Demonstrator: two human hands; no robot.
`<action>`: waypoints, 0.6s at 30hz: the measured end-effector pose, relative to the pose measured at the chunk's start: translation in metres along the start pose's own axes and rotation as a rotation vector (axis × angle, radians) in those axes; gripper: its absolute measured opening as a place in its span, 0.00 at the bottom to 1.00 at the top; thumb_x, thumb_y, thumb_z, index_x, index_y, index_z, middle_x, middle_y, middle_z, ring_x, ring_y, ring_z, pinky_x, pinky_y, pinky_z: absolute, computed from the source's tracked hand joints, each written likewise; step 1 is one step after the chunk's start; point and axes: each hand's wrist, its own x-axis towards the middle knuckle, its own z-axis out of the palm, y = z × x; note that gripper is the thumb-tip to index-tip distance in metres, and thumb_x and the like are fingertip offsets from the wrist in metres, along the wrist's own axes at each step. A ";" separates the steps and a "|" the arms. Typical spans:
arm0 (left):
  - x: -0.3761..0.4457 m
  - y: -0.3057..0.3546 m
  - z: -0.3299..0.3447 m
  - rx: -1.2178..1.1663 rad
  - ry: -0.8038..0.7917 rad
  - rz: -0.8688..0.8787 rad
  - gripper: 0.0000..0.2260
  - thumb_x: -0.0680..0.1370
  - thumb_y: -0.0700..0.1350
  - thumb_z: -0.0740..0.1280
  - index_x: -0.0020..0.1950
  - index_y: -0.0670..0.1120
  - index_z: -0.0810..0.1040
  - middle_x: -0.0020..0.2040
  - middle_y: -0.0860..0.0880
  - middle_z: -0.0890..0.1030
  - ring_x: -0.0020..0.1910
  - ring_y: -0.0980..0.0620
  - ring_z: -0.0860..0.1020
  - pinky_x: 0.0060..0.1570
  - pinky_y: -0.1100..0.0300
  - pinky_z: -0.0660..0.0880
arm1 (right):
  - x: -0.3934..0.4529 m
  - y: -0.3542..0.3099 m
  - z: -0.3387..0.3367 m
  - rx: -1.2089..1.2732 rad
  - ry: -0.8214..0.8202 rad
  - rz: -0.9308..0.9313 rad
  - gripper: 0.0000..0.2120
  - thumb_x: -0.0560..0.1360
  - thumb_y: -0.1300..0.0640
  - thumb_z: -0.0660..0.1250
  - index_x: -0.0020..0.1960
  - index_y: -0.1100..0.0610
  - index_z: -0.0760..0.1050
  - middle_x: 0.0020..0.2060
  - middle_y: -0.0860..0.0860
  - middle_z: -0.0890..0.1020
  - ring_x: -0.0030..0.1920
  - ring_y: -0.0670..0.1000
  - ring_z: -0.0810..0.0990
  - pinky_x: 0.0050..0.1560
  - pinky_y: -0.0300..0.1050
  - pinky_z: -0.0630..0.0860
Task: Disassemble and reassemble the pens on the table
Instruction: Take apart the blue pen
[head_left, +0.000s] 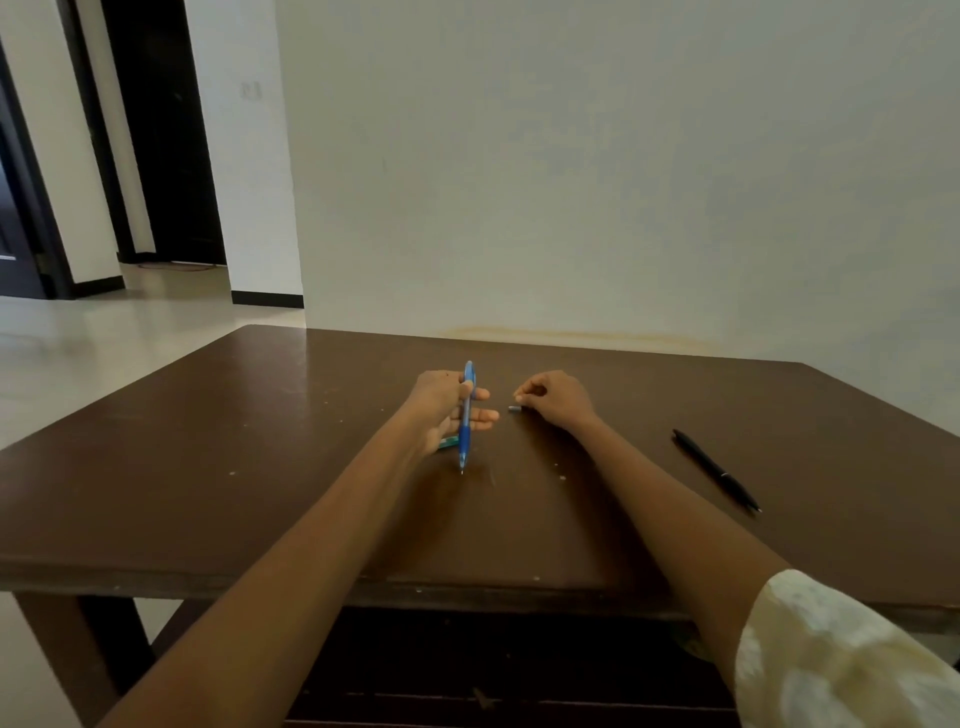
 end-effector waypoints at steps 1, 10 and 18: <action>0.001 -0.001 -0.001 -0.010 -0.003 -0.006 0.14 0.81 0.36 0.53 0.66 0.39 0.65 0.54 0.41 0.75 0.42 0.45 0.79 0.47 0.54 0.77 | 0.002 0.000 -0.001 -0.010 -0.028 -0.010 0.08 0.76 0.56 0.66 0.52 0.56 0.81 0.51 0.51 0.83 0.52 0.48 0.79 0.55 0.43 0.73; 0.000 -0.005 -0.005 -0.046 -0.008 -0.027 0.15 0.81 0.36 0.52 0.67 0.38 0.65 0.54 0.41 0.75 0.44 0.44 0.79 0.48 0.52 0.76 | 0.013 0.000 -0.006 -0.054 -0.091 0.041 0.09 0.76 0.57 0.66 0.53 0.56 0.82 0.52 0.52 0.83 0.50 0.50 0.80 0.47 0.40 0.71; 0.002 -0.006 -0.004 -0.071 -0.022 -0.025 0.15 0.81 0.36 0.52 0.68 0.39 0.64 0.50 0.43 0.76 0.41 0.45 0.79 0.46 0.53 0.76 | 0.011 0.006 -0.004 -0.073 -0.070 0.037 0.10 0.77 0.58 0.64 0.56 0.56 0.81 0.55 0.52 0.82 0.52 0.48 0.79 0.51 0.39 0.70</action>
